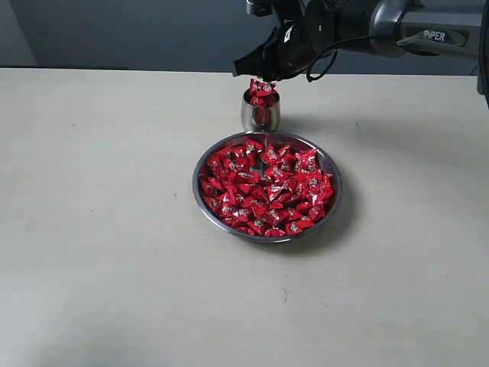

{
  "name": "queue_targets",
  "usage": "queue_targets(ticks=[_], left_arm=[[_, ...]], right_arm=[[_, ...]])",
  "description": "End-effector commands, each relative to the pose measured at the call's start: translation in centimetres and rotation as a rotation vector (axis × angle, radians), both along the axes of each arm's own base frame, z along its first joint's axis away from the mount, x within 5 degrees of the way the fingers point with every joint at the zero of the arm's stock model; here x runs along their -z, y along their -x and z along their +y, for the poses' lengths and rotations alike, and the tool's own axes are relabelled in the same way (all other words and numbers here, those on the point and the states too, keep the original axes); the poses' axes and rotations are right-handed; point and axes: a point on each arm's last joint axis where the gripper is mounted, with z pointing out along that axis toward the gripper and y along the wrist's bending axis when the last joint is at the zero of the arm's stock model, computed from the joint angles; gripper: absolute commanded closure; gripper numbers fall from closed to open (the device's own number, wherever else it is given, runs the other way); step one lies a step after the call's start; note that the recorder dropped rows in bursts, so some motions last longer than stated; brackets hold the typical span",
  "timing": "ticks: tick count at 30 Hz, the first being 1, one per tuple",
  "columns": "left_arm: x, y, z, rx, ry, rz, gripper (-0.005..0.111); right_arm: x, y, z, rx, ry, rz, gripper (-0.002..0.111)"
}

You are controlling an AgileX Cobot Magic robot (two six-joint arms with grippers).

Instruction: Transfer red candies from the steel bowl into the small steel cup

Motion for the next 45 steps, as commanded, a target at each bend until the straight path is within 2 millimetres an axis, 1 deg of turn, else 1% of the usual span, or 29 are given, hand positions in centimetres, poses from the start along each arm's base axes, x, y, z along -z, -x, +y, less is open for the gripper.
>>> queue_targets(ticks=[1,4,5,7,9,10,14,16,17,18,19,20,21,22,23,24,28,30,32,35,38,42,45], left_arm=[[-0.4,0.0,0.0,0.008,-0.002,-0.018,0.106],[-0.4,0.0,0.0,0.008,-0.002,-0.018,0.106],[-0.4,0.0,0.0,0.008,-0.002,-0.018,0.106],[-0.4,0.0,0.0,0.008,-0.002,-0.018,0.106],[-0.4,0.0,0.0,0.008,-0.002,-0.018,0.106],[-0.4,0.0,0.0,0.008,-0.002,-0.018,0.106],[-0.4,0.0,0.0,0.008,-0.002,-0.018,0.106],[-0.4,0.0,0.0,0.008,-0.002,-0.018,0.106],[-0.4,0.0,0.0,0.008,-0.002,-0.018,0.106],[-0.4,0.0,0.0,0.008,-0.002,-0.018,0.106],[-0.4,0.0,0.0,0.008,-0.002,-0.018,0.106],[-0.4,0.0,0.0,0.008,-0.002,-0.018,0.106],[-0.4,0.0,0.0,0.008,-0.002,-0.018,0.106],[-0.4,0.0,0.0,0.008,-0.002,-0.018,0.106],[-0.4,0.0,0.0,0.008,-0.002,-0.018,0.106],[-0.4,0.0,0.0,0.008,-0.002,-0.018,0.106],[-0.4,0.0,0.0,0.008,-0.002,-0.018,0.106],[-0.4,0.0,0.0,0.008,-0.002,-0.018,0.106],[-0.4,0.0,0.0,0.008,-0.002,-0.018,0.106],[-0.4,0.0,0.0,0.008,-0.002,-0.018,0.106],[-0.4,0.0,0.0,0.008,-0.002,-0.018,0.106],[-0.4,0.0,0.0,0.008,-0.002,-0.018,0.106],[-0.4,0.0,0.0,0.008,-0.002,-0.018,0.106]], right_arm=[[-1.0,0.0,-0.2,0.006,-0.011,-0.011,0.081],[-2.0,0.3,-0.4,0.007,-0.009,0.003,0.082],[-2.4,0.6,-0.6,0.007,-0.004,0.011,0.083],[-3.6,1.1,-0.9,0.006,0.007,0.031,0.091],[-5.1,2.0,-1.4,0.004,0.029,0.068,0.105],[-6.1,2.5,-1.7,0.003,0.037,0.08,0.109],[-9.7,4.8,-3.1,-0.002,0.079,0.141,0.109],[-11.9,6.2,-4.0,-0.004,0.09,0.159,0.109],[-13.7,7.7,-4.9,-0.005,0.095,0.164,0.109],[-14.8,8.6,-5.6,-0.006,0.096,0.16,0.109],[-16.4,10.4,-6.8,-0.005,0.097,0.143,0.109],[-17.1,11.6,-7.5,-0.001,0.092,0.136,0.109],[-18.6,14.0,-9.1,0.005,0.071,0.113,0.109],[-19.1,15.3,-9.9,0.007,0.064,0.104,0.109],[-19.3,18.0,-11.5,0.009,0.059,0.096,0.109],[-19.8,20.0,-12.9,0.01,0.046,0.065,0.109],[-19.3,26.5,-17.0,0.015,-0.015,-0.024,0.109],[-18.3,29.0,-18.5,0.011,-0.037,-0.067,0.109],[-17.6,30.8,-19.6,0.007,-0.059,-0.111,0.109],[-16.9,32.4,-20.6,-0.005,-0.075,-0.166,0.109],[-16.3,33.4,-21.2,-0.005,-0.095,-0.198,0.109],[-16.2,34.5,-21.8,-0.004,-0.113,-0.192,0.109],[-16.3,34.8,-21.9,-0.006,-0.126,-0.191,0.109]])
